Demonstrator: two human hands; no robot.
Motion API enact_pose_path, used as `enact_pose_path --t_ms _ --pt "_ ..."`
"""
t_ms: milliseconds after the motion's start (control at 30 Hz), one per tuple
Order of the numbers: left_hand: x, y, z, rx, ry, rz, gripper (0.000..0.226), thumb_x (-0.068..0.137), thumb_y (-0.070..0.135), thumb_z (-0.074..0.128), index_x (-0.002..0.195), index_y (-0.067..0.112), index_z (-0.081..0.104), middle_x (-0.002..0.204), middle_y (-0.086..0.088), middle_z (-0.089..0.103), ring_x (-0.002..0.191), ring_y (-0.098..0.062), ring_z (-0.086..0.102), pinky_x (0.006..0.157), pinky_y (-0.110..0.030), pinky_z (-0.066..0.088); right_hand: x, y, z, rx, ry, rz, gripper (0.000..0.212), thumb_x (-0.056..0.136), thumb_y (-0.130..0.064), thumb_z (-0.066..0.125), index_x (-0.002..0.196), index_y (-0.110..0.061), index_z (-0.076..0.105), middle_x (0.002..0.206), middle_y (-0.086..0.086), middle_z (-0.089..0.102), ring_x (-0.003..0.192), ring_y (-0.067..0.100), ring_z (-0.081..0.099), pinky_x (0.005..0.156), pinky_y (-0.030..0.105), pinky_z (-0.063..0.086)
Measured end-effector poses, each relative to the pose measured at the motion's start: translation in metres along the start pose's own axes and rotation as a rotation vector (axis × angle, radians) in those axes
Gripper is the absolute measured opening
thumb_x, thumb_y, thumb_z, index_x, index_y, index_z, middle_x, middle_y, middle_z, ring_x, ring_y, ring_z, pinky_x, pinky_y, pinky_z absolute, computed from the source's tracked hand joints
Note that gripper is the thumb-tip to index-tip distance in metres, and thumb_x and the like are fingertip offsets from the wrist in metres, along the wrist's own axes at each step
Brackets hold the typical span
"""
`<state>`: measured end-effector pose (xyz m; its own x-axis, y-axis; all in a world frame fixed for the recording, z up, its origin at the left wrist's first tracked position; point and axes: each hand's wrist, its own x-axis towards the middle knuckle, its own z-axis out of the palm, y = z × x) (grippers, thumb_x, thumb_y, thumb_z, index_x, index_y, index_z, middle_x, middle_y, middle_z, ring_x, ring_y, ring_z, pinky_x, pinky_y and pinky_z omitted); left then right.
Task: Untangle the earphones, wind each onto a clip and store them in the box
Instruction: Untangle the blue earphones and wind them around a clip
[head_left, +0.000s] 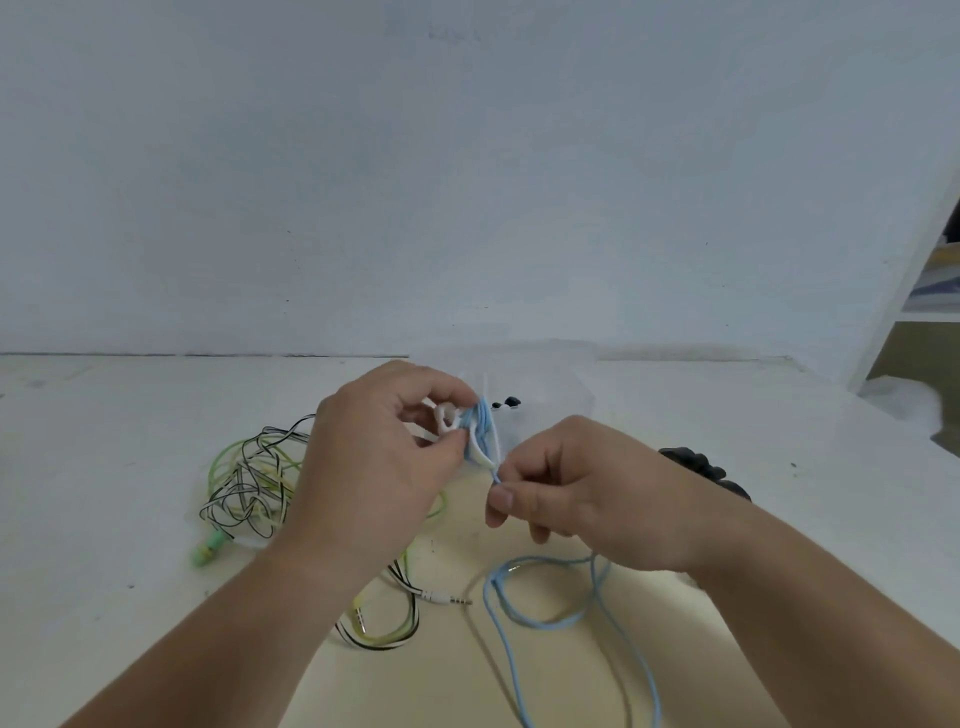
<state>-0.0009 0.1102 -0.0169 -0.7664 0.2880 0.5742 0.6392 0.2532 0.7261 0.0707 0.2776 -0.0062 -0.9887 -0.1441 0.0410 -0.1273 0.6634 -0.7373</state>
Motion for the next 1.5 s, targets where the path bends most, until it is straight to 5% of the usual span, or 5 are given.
enact_pose_path --t_ms 267,467,800,1133,1500 --pt "0.002 -0.005 -0.004 0.199 -0.110 0.169 0.038 0.074 -0.005 0.073 0.081 0.032 0.078 0.088 0.015 0.065 0.075 -0.010 0.066 0.069 -0.031 0.056 -0.009 -0.006 -0.012 0.167 0.205 -0.075 0.019 0.094 -0.014 0.064 0.079 -0.008 0.075 0.060 -0.004 0.061 0.054 0.000 0.052 0.057 0.013 0.041" --pt "-0.003 0.001 0.000 0.147 -0.252 0.223 0.035 0.076 -0.003 0.072 0.085 0.031 0.070 0.089 0.015 0.063 0.077 -0.011 0.065 0.065 -0.021 0.053 -0.001 0.006 -0.020 -0.017 0.504 -0.038 0.023 0.094 -0.022 0.062 0.072 -0.022 0.071 0.072 0.021 0.062 0.065 0.034 0.053 0.056 0.034 0.043" --pt "-0.007 0.006 -0.001 -0.083 -0.437 0.139 0.044 0.080 -0.009 0.066 0.101 0.030 0.066 0.091 0.008 0.063 0.088 -0.017 0.062 0.080 -0.029 0.055 0.004 0.012 -0.020 0.033 0.591 0.075 0.023 0.095 -0.028 0.063 0.077 -0.016 0.071 0.065 0.006 0.056 0.045 0.004 0.040 0.044 0.011 0.032" --pt "-0.002 -0.005 0.003 -0.224 -0.174 0.107 0.042 0.083 -0.008 0.065 0.102 0.028 0.075 0.097 0.005 0.060 0.091 -0.018 0.065 0.080 -0.028 0.058 0.004 0.009 -0.006 0.002 0.027 0.119 0.032 0.103 -0.027 0.051 0.084 -0.019 0.075 0.062 -0.008 0.054 0.062 0.005 0.056 0.062 0.016 0.041" --pt "0.003 -0.012 0.000 0.082 -0.007 0.092 0.042 0.082 -0.004 0.066 0.100 0.032 0.076 0.096 0.015 0.060 0.088 -0.007 0.064 0.075 -0.024 0.055 -0.004 0.001 -0.006 -0.143 -0.065 -0.011 0.029 0.103 -0.034 0.049 0.095 -0.025 0.076 0.092 -0.015 0.065 0.090 -0.001 0.060 0.082 0.019 0.046"
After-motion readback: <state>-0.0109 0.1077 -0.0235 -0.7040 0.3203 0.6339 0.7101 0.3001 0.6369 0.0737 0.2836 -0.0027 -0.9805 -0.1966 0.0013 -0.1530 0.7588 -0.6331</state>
